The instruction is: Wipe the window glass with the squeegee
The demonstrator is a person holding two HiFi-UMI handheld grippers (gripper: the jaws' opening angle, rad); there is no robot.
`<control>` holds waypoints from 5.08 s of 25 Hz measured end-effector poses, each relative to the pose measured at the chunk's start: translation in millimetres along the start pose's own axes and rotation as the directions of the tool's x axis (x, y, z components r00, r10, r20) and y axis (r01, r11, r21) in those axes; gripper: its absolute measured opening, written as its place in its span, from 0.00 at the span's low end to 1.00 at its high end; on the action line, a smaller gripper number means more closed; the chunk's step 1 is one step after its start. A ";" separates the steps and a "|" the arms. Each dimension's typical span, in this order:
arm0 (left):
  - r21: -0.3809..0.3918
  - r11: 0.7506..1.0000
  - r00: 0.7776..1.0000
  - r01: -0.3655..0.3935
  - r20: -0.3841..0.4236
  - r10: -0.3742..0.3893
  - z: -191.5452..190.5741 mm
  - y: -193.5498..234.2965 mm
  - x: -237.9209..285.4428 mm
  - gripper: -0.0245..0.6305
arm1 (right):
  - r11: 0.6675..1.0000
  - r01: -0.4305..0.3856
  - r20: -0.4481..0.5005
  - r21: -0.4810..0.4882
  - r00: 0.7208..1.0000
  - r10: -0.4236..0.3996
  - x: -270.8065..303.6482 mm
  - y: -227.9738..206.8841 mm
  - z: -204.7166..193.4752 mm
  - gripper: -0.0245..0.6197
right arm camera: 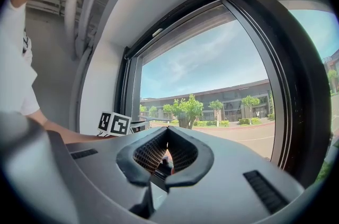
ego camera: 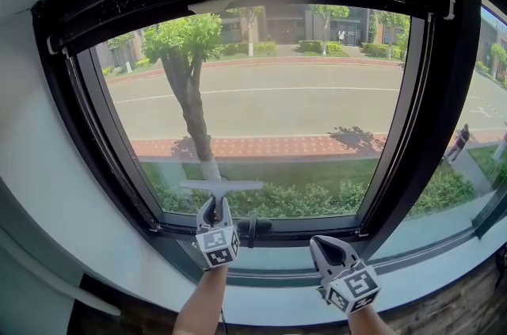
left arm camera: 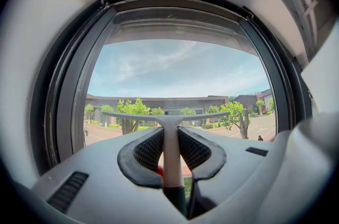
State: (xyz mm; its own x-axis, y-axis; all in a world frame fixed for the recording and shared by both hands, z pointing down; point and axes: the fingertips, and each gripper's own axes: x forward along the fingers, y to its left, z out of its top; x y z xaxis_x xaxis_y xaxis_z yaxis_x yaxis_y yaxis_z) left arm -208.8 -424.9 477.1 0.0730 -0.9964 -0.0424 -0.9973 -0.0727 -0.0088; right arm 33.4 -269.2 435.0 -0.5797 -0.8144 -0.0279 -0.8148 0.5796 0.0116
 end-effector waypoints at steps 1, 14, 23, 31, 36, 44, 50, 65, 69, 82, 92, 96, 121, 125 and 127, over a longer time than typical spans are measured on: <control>0.000 1.000 1.000 -0.001 -0.008 0.001 -4.5 0.2 -0.5 0.18 | 1.000 -0.001 -0.002 0.002 1.000 0.001 0.0 0.3 -0.8 0.05; 0.000 1.000 0.992 -0.007 -0.123 0.007 -65.5 0.1 -4.6 0.18 | 1.000 -0.007 -0.017 0.006 1.000 0.007 1.0 6.2 -7.1 0.05; 0.004 1.000 0.980 -0.014 -0.198 0.014 -101.8 2.9 -5.7 0.18 | 1.000 -0.009 -0.029 0.000 1.000 0.009 0.3 9.1 -9.5 0.05; -0.001 1.000 0.965 -0.012 -0.260 0.011 -127.7 3.5 -4.2 0.18 | 1.000 -0.007 -0.037 -0.004 0.999 0.007 1.2 9.3 -11.1 0.05; -0.012 1.000 0.956 -0.021 -0.292 0.017 -141.9 5.5 -4.2 0.18 | 1.000 -0.005 -0.039 -0.005 0.999 0.005 0.9 8.7 -11.8 0.05; -0.020 1.000 0.953 -0.024 -0.304 0.017 -145.7 9.0 -10.4 0.18 | 1.000 0.000 -0.043 0.002 0.999 0.000 0.5 8.0 -15.9 0.05; -0.059 0.997 0.983 -0.042 -0.183 0.030 -100.3 7.3 -53.2 0.18 | 0.999 0.034 -0.046 0.007 0.998 -0.034 -6.9 -5.5 -19.4 0.05; -0.050 0.989 0.986 0.139 0.096 -0.134 33.2 -67.3 -129.1 0.18 | 0.971 0.239 -0.030 0.009 0.971 -0.239 -38.2 -33.8 -17.9 0.05; -0.038 0.987 0.982 0.157 0.114 -0.152 48.8 -84.5 -128.1 0.18 | 0.955 0.295 -0.015 0.012 0.955 -0.295 -40.3 -20.3 -17.5 0.05; 0.000 0.971 0.957 0.239 0.171 -0.236 98.4 -138.7 -135.0 0.18 | 0.963 0.269 0.107 0.018 0.957 -0.269 -98.7 -81.4 30.3 0.05; 0.039 0.990 0.909 0.134 0.394 -0.139 242.0 -194.4 -80.2 0.18 | 0.985 0.168 0.190 -0.029 0.969 -0.160 -156.4 -143.6 70.3 0.05; 0.060 0.990 0.897 0.125 0.420 -0.139 300.7 -199.3 -51.9 0.18 | 0.987 0.160 0.215 -0.029 0.965 -0.150 -164.8 -152.8 85.7 0.05; 0.075 0.996 0.892 0.054 0.446 -0.082 437.8 -179.0 38.3 0.18 | 0.985 0.126 0.361 -0.115 0.929 -0.077 -130.5 -113.2 191.7 0.05; 0.072 0.995 0.892 0.065 0.443 -0.090 434.4 -182.5 40.1 0.18 | 0.987 0.125 0.353 -0.104 0.932 -0.080 -130.4 -112.7 184.3 0.05; 0.074 0.996 0.896 0.059 0.435 -0.086 426.4 -182.7 40.6 0.18 | 0.988 0.120 0.349 -0.097 0.934 -0.079 -130.2 -111.7 180.7 0.05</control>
State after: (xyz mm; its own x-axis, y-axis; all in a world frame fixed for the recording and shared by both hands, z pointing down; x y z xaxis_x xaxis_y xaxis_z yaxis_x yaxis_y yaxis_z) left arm -21.2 -433.7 51.0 0.1532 -0.8683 -0.4718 -0.9881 -0.1280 -0.0853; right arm 201.1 -222.6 256.7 -0.4747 -0.7959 -0.3759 -0.8752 0.4721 0.1055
